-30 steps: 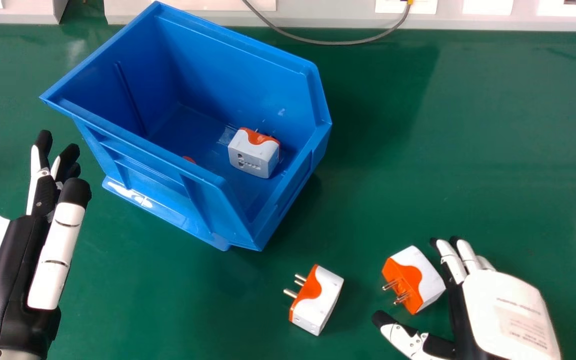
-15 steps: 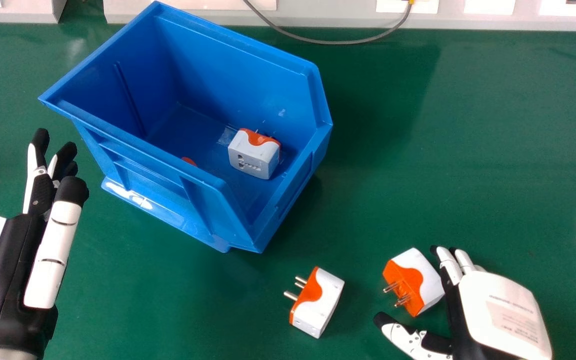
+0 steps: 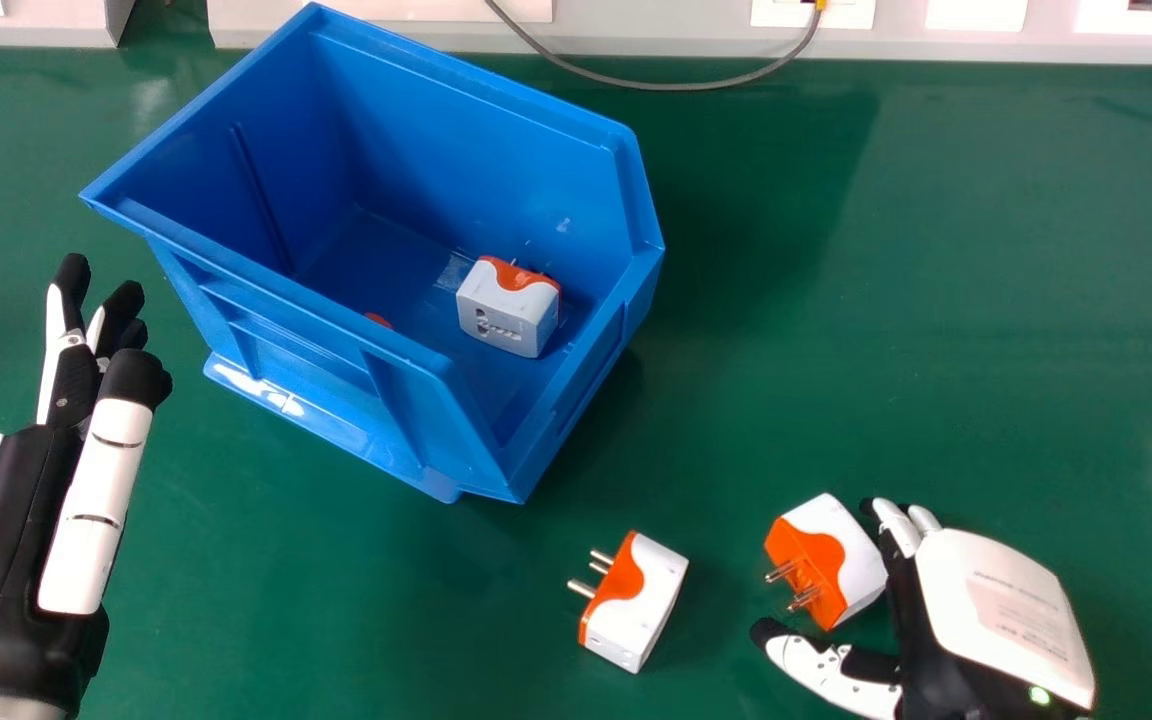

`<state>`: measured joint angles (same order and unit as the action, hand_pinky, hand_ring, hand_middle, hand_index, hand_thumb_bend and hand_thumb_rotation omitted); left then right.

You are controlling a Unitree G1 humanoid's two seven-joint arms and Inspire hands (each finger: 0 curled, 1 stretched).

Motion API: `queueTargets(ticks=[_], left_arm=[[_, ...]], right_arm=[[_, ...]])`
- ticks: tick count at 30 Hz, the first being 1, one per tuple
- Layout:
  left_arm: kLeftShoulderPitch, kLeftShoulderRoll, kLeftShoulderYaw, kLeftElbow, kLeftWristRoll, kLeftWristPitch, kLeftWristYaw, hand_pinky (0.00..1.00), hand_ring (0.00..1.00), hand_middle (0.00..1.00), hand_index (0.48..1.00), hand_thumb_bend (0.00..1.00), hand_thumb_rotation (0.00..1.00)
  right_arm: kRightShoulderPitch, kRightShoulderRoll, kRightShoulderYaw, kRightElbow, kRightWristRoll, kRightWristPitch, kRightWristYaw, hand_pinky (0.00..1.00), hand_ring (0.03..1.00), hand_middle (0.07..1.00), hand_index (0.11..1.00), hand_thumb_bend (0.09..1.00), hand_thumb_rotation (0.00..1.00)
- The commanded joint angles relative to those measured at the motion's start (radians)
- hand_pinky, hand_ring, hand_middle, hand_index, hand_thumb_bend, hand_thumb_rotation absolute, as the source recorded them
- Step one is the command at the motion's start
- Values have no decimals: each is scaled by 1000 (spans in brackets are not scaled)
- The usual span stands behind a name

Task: Pick all objects and put in blue box

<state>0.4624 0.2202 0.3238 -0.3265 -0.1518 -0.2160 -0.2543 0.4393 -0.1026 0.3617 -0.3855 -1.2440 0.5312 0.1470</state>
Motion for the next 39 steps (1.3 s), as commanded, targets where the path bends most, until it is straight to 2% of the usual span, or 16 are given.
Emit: queueTargets(ticks=[1,5,21,26,29,31,32,34,35,38,39], left_arm=[[2,14,15,-17,-9,-10,-3,942,1000,1000,1000,626,982],[2,14,18,-16,-13,-10,-6,940,999,1000,1000,625,981],[7,17,23,-23,-13,-10,-8,926,993,996,996,618,972],[5,16,24,-22,-12,-12,-9,922,989,993,995,621,968],[4,17,26,-22,-12,-11,-9,922,989,993,994,621,968],[3,18,27,-23,-13,-9,-10,920,988,991,993,622,965],[3,18,27,-23,-13,-8,-11,919,987,991,992,622,964],[2,19,27,-22,-14,-9,-11,919,987,991,992,622,963],[2,19,27,-22,-14,-9,-11,918,986,990,991,623,962],[2,20,27,-23,-14,-7,-12,916,986,990,991,623,961],[1,20,27,-23,-13,-6,-12,916,985,989,990,623,961]], right_arm=[[-8,4,6,-8,-14,22,38,788,875,927,899,439,621],[-25,11,15,-9,-41,48,85,785,873,923,894,438,599],[-110,18,43,37,-147,95,212,756,851,900,866,435,582],[-139,15,47,59,-174,91,214,719,797,850,820,438,581],[-162,2,49,98,-183,68,133,714,791,844,815,439,581],[-170,-2,43,126,-157,48,51,537,566,642,669,480,485],[-175,-1,38,143,-144,40,14,477,510,590,616,498,433],[-186,0,32,174,-124,33,-32,432,479,559,578,513,389],[-191,2,30,188,-114,32,-42,376,447,522,536,520,342],[-201,3,30,206,-89,43,-28,327,411,487,501,514,307],[-204,-1,30,203,-83,45,-12,332,427,502,500,478,295]])
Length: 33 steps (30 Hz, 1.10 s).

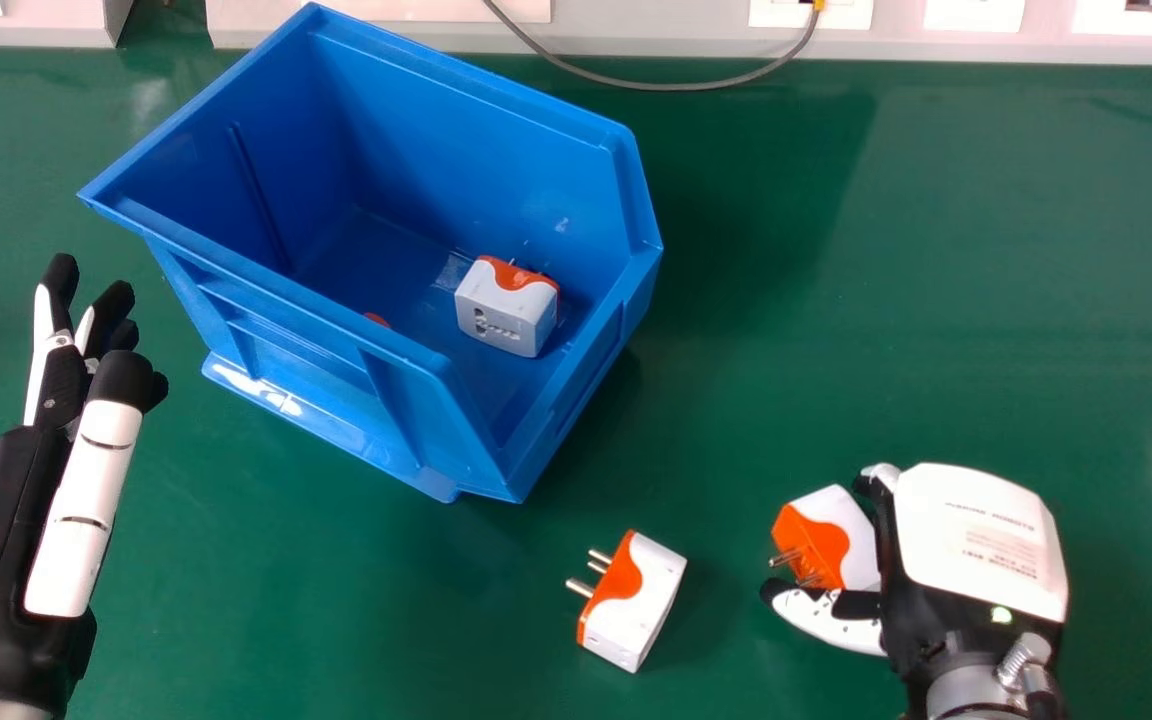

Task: Pick all objects and put in blue box

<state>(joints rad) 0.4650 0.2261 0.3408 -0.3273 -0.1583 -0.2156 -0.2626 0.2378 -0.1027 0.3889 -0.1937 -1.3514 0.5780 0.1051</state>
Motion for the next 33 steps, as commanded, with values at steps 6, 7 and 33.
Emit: queueTargets(ticks=[6,7,33], left_arm=[[-3,17,9,-27,-3,3,-2,912,984,988,989,623,958],[-4,18,9,-26,-3,6,-1,911,984,988,989,623,957],[-34,20,2,3,5,-7,6,898,977,982,982,628,944]], right_arm=[[-19,-16,6,3,34,14,67,375,466,518,503,389,247],[-23,-16,7,5,32,18,70,379,468,518,506,381,239],[16,-40,-16,-389,172,-219,-88,19,71,130,176,419,69]])
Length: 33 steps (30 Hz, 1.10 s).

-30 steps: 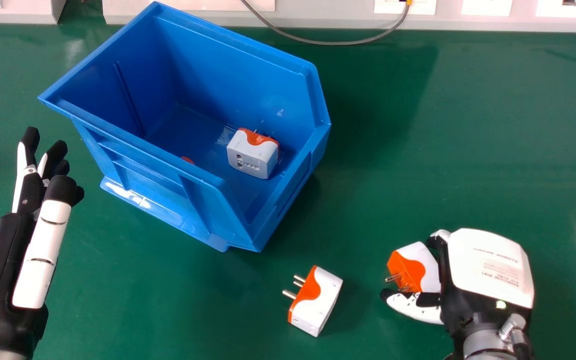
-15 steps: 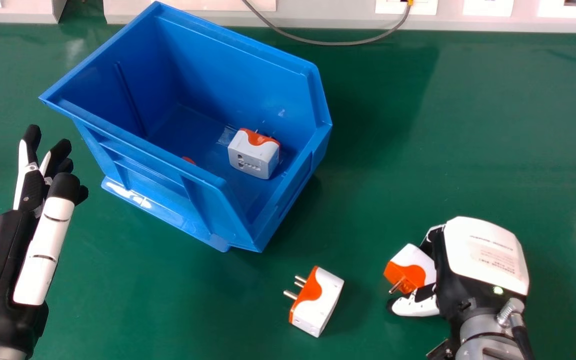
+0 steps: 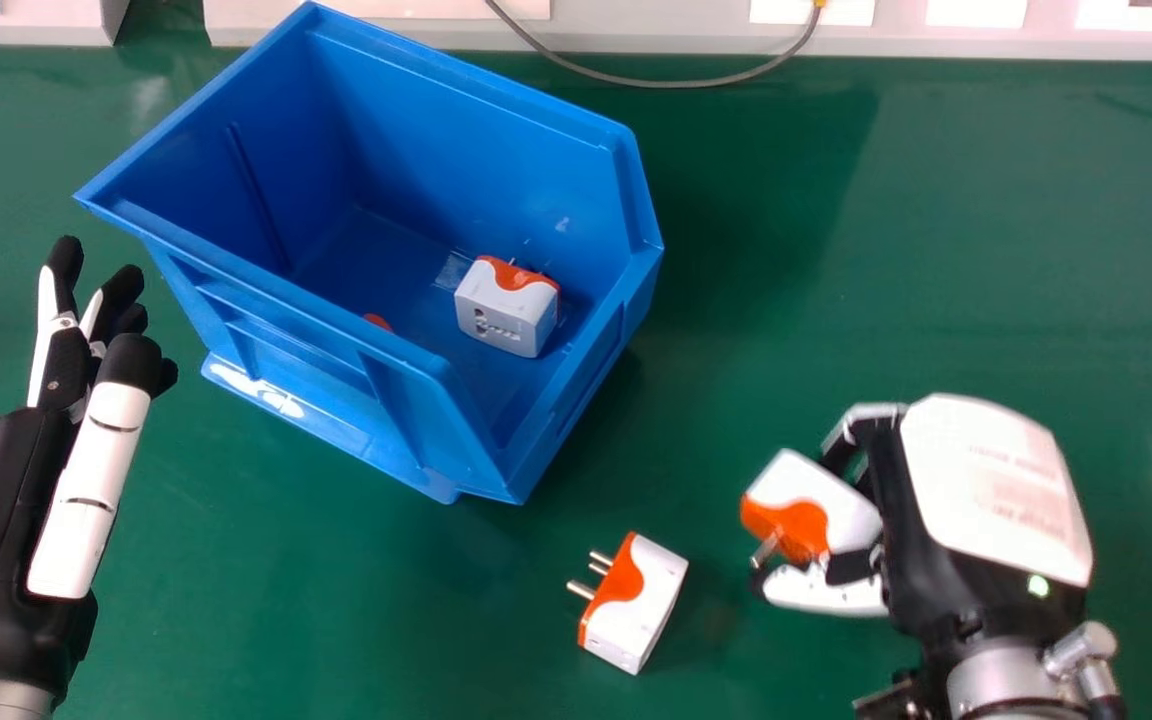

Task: Pick all objects and put in blue box

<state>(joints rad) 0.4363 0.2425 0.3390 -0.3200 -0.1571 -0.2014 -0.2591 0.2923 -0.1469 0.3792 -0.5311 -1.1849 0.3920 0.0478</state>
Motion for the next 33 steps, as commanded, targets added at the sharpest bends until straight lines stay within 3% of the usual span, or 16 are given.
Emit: queueTargets(ticks=[1,11,20,21,22,25,27,29,33], left_arm=[[-7,4,3,-2,4,-23,2,898,977,982,982,627,944],[-13,2,-1,4,13,-32,9,899,978,983,983,629,944],[-9,-1,-4,2,23,-38,17,901,979,984,982,632,944],[-8,-1,-4,2,24,-39,18,901,980,984,982,632,944],[-7,-2,-5,1,25,-40,20,901,980,984,982,632,945],[-2,-4,-8,-7,28,-39,24,901,980,984,982,632,945],[3,-5,-11,-14,31,-37,27,901,980,984,982,632,945],[6,-6,-13,-16,34,-36,29,901,979,984,982,633,945],[11,-8,-16,-20,41,-34,34,900,979,983,981,639,945]], right_arm=[[-50,6,-9,-57,13,-47,-29,12,64,119,164,420,49],[-343,47,4,20,66,-143,19,4,55,109,133,407,7],[-611,115,33,294,110,-183,-54,7,59,120,172,401,9],[-635,121,38,323,112,-185,-64,8,60,123,184,398,14],[-667,130,45,362,112,-185,-76,12,69,138,259,389,24],[-743,154,64,468,119,-184,-103,12,69,138,259,389,24],[-782,167,73,532,132,-185,-121,20,83,161,393,371,42],[-826,185,79,617,153,-185,-137,22,82,155,450,369,46],[-903,212,92,763,185,-174,-152,17,74,143,495,413,34]])
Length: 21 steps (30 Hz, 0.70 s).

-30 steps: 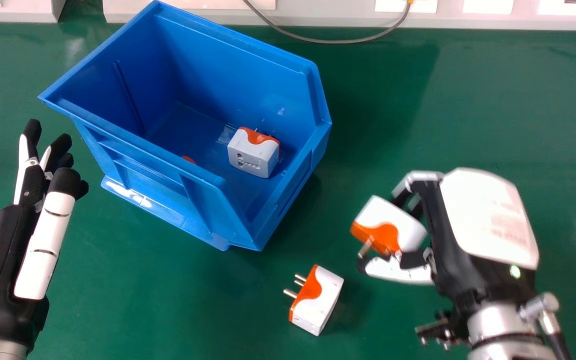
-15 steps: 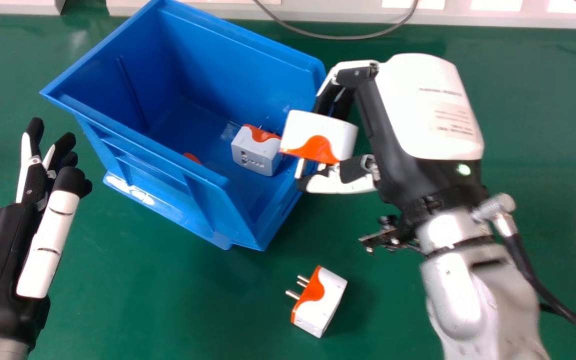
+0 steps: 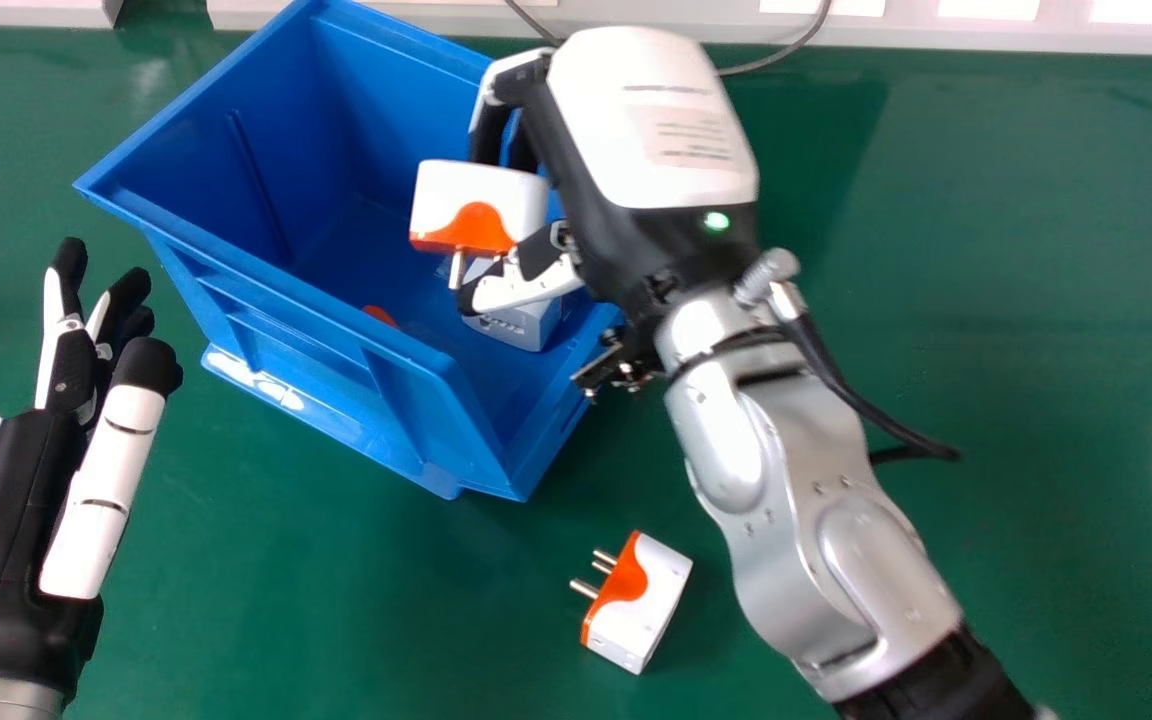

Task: Pick all objects and put in blue box

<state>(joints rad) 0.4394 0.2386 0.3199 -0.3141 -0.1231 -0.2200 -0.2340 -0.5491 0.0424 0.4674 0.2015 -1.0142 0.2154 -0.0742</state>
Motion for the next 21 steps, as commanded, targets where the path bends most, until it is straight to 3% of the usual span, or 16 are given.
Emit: queueTargets(ticks=[1,4,12,15,17,18,19,21], left_arm=[[9,-4,3,-28,7,-15,10,900,979,983,981,640,945],[15,-6,0,-37,12,-12,14,900,979,983,980,637,947],[29,-11,-6,-62,21,1,24,901,979,984,979,642,951],[33,-14,-10,-70,24,4,27,902,980,984,980,646,951],[36,-14,-12,-74,23,5,28,902,979,984,980,647,952],[37,-15,-12,-76,23,7,28,902,979,984,980,647,952],[37,-15,-13,-78,23,9,28,902,979,984,980,648,952],[35,-15,-14,-76,23,11,28,903,979,984,980,649,953]], right_arm=[[-75,28,7,55,19,6,-33,17,73,143,498,417,32],[-143,50,28,173,30,19,-41,14,69,140,487,481,111],[-272,89,40,420,107,-5,-98,31,90,161,485,502,115],[-293,93,56,463,123,7,-81,185,261,318,482,508,61],[-305,89,78,477,115,18,-67,301,396,451,486,504,98],[-308,85,89,478,109,24,-62,301,396,451,486,504,98],[-308,79,99,473,103,29,-56,364,473,522,530,506,171],[-306,66,112,458,99,36,-48,625,761,794,767,500,440]])
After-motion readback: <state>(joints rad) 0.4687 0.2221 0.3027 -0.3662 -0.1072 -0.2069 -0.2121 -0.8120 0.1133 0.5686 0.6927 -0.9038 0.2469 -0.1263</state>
